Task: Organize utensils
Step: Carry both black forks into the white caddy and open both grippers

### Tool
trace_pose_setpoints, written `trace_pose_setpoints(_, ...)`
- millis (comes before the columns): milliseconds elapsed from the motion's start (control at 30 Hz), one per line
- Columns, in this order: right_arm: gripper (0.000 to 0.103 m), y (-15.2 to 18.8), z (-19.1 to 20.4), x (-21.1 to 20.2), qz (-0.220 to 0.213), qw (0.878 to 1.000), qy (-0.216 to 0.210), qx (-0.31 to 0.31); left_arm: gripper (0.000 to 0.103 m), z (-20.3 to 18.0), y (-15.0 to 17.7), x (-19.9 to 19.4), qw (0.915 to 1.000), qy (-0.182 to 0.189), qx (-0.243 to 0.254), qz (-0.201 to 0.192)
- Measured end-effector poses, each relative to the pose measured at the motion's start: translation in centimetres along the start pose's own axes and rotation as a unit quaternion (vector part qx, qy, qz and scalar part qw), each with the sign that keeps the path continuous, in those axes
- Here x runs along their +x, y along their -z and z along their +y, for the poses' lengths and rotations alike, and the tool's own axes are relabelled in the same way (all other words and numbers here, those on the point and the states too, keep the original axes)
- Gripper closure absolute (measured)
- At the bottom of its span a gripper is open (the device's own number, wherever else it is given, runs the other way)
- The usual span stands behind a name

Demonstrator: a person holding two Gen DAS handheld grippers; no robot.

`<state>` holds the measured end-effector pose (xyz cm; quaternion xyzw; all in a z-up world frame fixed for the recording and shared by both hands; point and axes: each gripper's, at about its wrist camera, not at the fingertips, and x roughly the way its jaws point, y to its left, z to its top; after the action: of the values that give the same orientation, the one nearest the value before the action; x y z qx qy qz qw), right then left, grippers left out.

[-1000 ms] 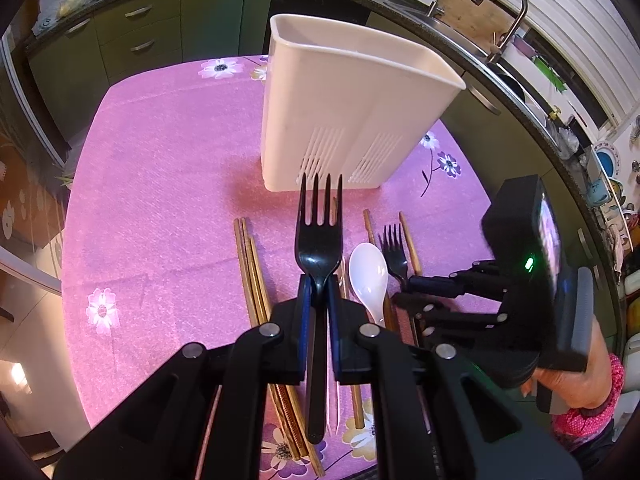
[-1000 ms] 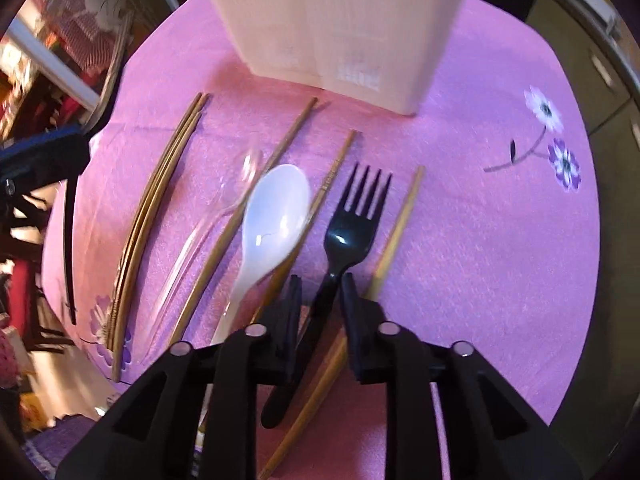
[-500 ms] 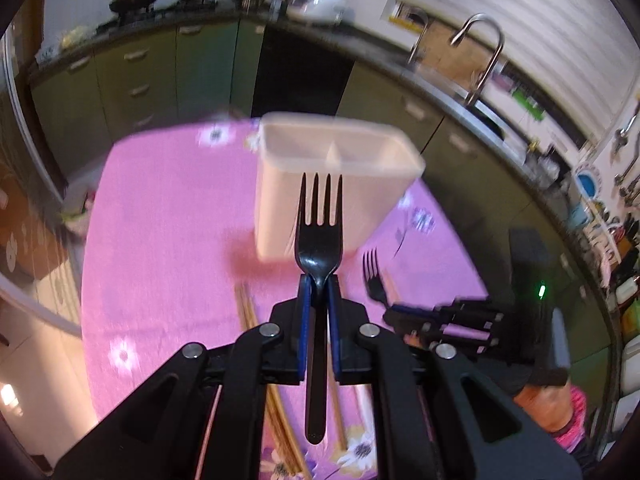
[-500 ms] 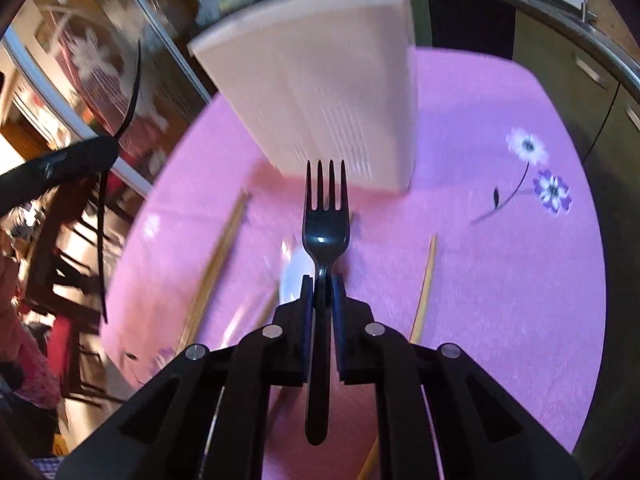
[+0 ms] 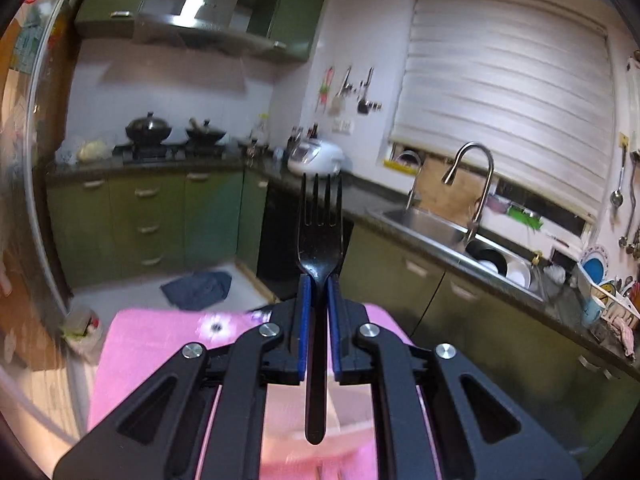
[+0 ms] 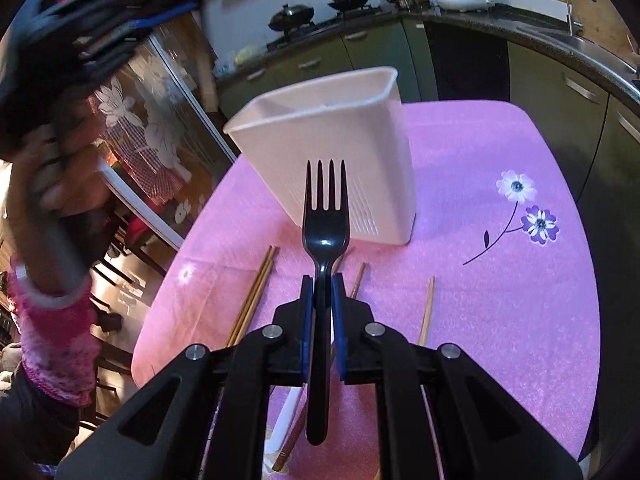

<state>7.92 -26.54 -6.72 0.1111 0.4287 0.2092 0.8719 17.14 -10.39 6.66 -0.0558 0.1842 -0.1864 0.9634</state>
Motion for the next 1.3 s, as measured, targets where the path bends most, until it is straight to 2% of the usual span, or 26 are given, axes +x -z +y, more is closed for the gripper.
trace_pose_setpoints(133,0.093,-0.1,-0.1,-1.2,-0.02,1.0,-0.008,0.003,0.095,-0.4,0.7,1.7,0.9995,-0.021,0.016,-0.018)
trace_pose_setpoints(467,0.093,-2.0,0.1,-3.7,-0.061,0.998,-0.007,-0.004,0.094,0.9,4.8,3.5,0.9985,-0.037,0.021,0.036)
trace_pose_setpoints(967,0.093,-10.4,1.5,-5.9,-0.154,0.988,0.014,-0.016,0.094,1.4,6.5,3.9,0.9957,-0.031,0.037,0.079)
trace_pose_setpoints(1200,0.093,-14.6,1.0,-5.6,-0.221,0.975,0.018,-0.004,0.093,2.0,6.1,2.4,0.9971,-0.03,0.027,0.064)
trace_pose_setpoints(1300,0.093,-16.4,0.9,-5.1,-0.251,0.967,0.034,-0.008,0.093,2.4,6.0,1.4,0.9974,-0.031,0.022,0.061)
